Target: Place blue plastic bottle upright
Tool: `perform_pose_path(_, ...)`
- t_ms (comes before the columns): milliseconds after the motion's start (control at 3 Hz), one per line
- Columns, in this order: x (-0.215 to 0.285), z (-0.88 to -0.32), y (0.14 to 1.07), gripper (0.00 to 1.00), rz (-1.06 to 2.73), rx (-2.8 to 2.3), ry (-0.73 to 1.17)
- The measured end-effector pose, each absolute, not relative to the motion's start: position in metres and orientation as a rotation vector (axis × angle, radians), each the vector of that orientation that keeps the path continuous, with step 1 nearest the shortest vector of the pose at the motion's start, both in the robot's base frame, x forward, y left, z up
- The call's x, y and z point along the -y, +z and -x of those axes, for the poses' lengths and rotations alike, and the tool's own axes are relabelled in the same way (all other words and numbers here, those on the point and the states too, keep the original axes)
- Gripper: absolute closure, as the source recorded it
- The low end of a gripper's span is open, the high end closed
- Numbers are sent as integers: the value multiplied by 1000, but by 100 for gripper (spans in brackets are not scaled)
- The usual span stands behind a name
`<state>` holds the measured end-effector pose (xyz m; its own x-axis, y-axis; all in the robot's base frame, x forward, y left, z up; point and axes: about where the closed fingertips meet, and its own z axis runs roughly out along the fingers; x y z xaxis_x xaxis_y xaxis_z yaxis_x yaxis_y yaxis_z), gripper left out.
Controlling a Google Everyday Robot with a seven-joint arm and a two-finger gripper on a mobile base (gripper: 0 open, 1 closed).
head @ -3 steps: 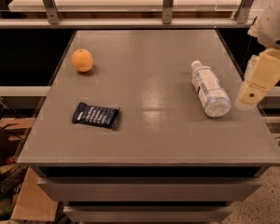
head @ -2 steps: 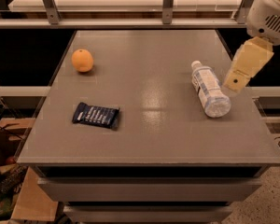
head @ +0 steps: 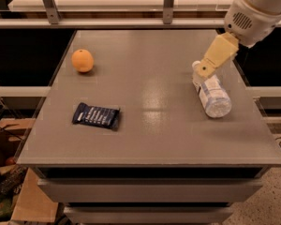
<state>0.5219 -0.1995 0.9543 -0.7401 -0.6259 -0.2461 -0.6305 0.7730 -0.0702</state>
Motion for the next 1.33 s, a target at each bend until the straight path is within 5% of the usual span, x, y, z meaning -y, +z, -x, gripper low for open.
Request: perform_pose_path(1333,176,-571,889,0,533,-2924,137)
